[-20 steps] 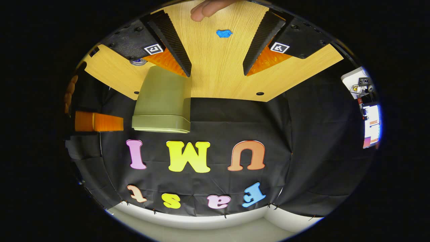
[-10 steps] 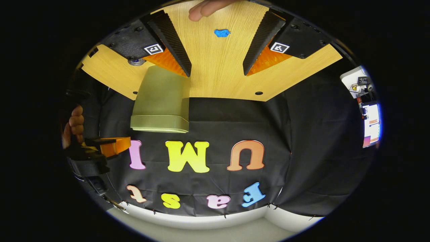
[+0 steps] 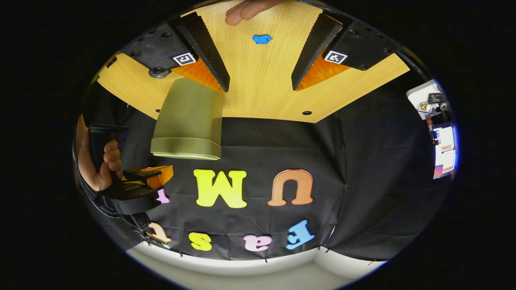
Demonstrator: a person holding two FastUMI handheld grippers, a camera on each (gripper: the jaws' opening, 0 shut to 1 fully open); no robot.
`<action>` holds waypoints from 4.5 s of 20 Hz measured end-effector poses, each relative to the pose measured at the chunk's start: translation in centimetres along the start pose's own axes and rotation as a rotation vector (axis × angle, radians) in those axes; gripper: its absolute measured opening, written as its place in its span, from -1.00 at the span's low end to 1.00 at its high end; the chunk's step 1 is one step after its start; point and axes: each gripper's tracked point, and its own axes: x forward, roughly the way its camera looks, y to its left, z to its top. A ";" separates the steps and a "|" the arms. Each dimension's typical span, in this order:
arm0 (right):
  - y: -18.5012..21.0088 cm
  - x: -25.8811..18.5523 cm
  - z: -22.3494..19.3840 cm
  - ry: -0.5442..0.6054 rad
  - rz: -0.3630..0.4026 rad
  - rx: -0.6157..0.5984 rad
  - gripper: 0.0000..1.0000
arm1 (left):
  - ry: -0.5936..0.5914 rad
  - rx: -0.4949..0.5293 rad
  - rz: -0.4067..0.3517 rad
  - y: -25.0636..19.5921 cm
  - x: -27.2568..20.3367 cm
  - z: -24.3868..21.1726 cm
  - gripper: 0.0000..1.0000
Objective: Press the lid of the desktop garbage bin to open it, pick up the crumpled paper on the desktop and throw it into the bin, then pick up the pop can on the desktop and drop it into the bin, and finally close the garbage bin lid.
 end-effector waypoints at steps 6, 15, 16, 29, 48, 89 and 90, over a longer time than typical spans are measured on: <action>-0.7 2.7 -1.5 0.069 -0.023 0.021 -1.00 | 0.008 0.000 0.003 0.3 0.3 0.0 0.99; -0.8 3.1 -2.3 0.138 -0.013 0.014 -0.99 | 0.021 -0.002 -0.012 0.0 0.4 -0.3 0.98; -0.9 3.0 -2.3 0.141 -0.015 0.022 -0.99 | 0.019 -0.001 -0.014 -0.1 0.4 -0.2 0.98; -0.9 -5.3 6.5 -0.200 0.004 0.073 -1.00 | 0.033 -0.020 -0.007 0.9 0.9 -0.5 0.98; -6.8 -21.6 -6.3 -0.262 -0.008 -0.067 0.94 | 0.045 -0.021 -0.056 -0.2 1.6 -1.4 0.99; -6.2 -18.4 -23.4 -0.018 0.036 -0.055 0.90 | 0.470 -0.009 -0.027 1.6 5.1 -18.7 0.00; -6.1 -18.2 -24.0 -0.003 0.038 -0.042 0.84 | 0.470 -0.014 -0.031 1.6 5.1 -18.7 -0.07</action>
